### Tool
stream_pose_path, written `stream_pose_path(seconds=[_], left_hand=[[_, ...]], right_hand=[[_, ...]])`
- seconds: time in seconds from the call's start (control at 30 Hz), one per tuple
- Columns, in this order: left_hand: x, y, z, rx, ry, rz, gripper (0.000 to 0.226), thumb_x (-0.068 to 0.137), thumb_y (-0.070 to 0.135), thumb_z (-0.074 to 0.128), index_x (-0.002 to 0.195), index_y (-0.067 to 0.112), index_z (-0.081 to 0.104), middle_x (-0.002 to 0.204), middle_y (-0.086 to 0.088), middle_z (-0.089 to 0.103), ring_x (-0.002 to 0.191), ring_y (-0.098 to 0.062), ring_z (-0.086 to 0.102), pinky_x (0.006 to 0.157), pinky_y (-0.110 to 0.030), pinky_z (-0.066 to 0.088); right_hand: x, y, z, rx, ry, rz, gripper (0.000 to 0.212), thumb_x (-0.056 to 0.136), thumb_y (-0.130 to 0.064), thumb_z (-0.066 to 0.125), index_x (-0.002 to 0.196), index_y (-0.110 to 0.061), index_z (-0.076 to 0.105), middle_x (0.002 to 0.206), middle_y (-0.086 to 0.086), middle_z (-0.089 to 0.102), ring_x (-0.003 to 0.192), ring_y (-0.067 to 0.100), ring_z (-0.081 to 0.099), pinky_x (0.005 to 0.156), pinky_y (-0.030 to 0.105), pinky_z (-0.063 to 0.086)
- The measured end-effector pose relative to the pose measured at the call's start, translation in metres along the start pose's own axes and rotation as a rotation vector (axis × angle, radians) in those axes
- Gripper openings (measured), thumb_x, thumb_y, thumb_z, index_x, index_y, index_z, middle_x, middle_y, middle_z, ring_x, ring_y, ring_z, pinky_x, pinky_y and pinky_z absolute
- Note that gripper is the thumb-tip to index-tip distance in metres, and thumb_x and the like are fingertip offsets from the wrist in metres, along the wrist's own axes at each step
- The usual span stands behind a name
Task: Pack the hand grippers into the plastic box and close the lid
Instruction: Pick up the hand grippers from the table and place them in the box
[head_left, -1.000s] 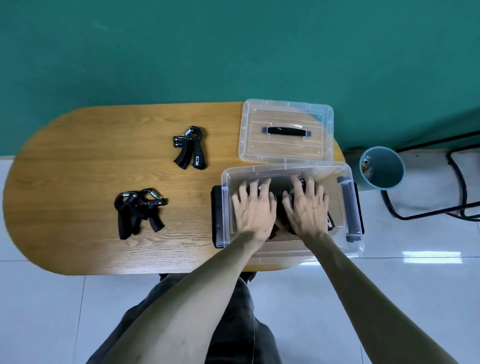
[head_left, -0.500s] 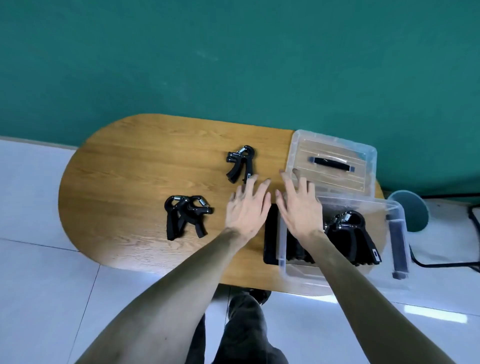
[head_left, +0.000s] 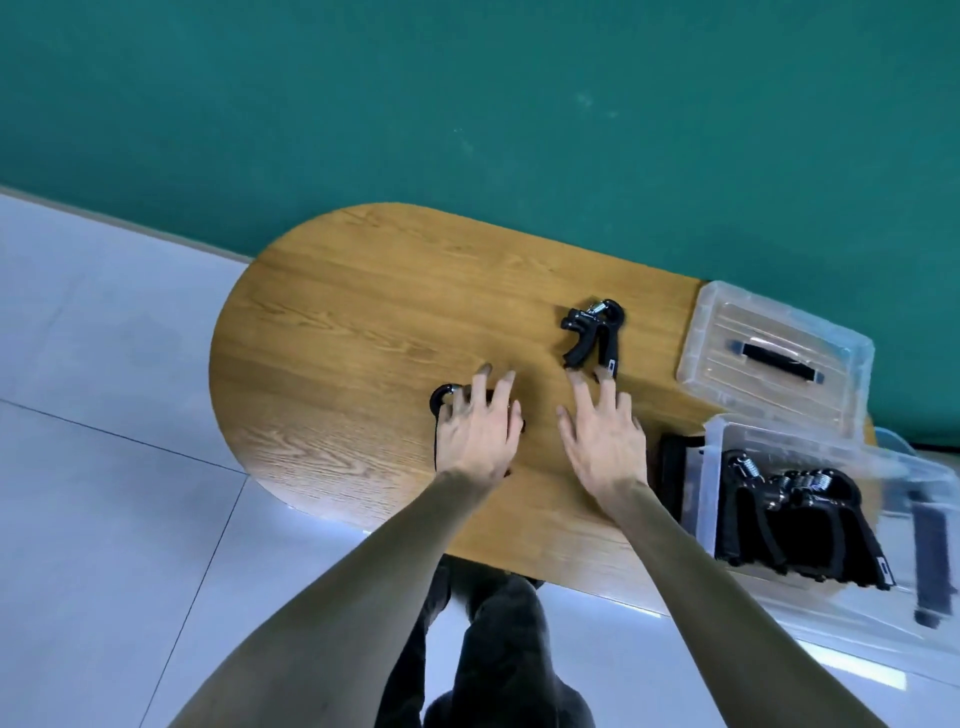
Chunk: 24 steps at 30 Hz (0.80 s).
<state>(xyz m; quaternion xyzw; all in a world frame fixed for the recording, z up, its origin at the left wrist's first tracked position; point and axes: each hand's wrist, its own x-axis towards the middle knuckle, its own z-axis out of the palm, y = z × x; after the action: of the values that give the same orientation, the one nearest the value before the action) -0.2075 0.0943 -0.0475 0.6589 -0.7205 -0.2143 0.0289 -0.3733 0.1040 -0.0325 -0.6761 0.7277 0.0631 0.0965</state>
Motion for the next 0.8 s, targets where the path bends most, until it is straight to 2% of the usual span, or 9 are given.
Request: stream_pose_path(seconds=[0.23,0.43,0.5,0.57,0.67,0.8], left_hand=[[0.007,-0.028,0.023,-0.017,-0.058,-0.064,0.048,0.105,0.041,0.028,0.151,0.028,0.029,0.156,-0.008,0.031,0.129,-0.032,0.046,0.097,-0.047,0.047],[0.028,-0.045,0.061,-0.006,-0.105,-0.114,0.053,0.105,0.045,0.025,0.156,0.029,0.019,0.159,-0.008,0.022,0.134,-0.032,0.04,0.106,-0.049,0.04],[0.033,-0.05,0.072,0.019,-0.128,-0.147,0.06,0.104,0.049,0.023,0.159,0.03,0.011,0.164,-0.007,0.012,0.142,-0.034,0.032,0.112,-0.054,0.034],[0.038,-0.056,0.09,0.046,-0.164,-0.183,0.068,0.102,0.055,0.021,0.161,0.029,-0.002,0.169,-0.007,-0.004,0.151,-0.035,0.015,0.118,-0.056,0.026],[0.04,-0.062,0.113,0.041,-0.171,-0.225,0.076,0.099,0.06,0.018,0.158,0.027,-0.017,0.167,-0.006,-0.02,0.154,-0.035,-0.006,0.121,-0.058,0.021],[0.039,-0.058,0.131,-0.039,-0.111,-0.267,0.075,0.098,0.055,0.02,0.159,0.029,-0.016,0.165,-0.002,-0.027,0.152,-0.038,-0.018,0.122,-0.058,0.018]], right_hand=[[0.016,-0.008,0.031,-0.013,-0.04,0.015,0.051,0.101,-0.042,0.044,0.147,-0.023,0.034,0.147,0.016,0.035,0.104,0.035,0.05,0.067,0.045,0.055],[0.053,0.002,0.059,0.023,-0.017,0.063,0.048,0.101,-0.043,0.042,0.145,-0.025,0.034,0.15,0.013,0.032,0.115,0.036,0.046,0.081,0.052,0.052],[0.069,0.007,0.068,0.03,-0.02,0.098,0.048,0.1,-0.044,0.042,0.143,-0.025,0.034,0.151,0.014,0.031,0.116,0.04,0.045,0.083,0.055,0.05],[0.087,0.013,0.081,0.028,-0.025,0.146,0.05,0.1,-0.047,0.041,0.144,-0.026,0.031,0.154,0.015,0.028,0.12,0.044,0.043,0.087,0.058,0.047],[0.112,0.019,0.099,0.051,-0.065,0.198,0.056,0.1,-0.052,0.036,0.149,-0.03,0.021,0.162,0.013,0.014,0.133,0.048,0.034,0.097,0.062,0.043],[0.134,0.024,0.119,0.064,-0.094,0.205,0.062,0.1,-0.055,0.033,0.154,-0.033,0.009,0.166,0.011,-0.003,0.145,0.05,0.013,0.11,0.066,0.031]])
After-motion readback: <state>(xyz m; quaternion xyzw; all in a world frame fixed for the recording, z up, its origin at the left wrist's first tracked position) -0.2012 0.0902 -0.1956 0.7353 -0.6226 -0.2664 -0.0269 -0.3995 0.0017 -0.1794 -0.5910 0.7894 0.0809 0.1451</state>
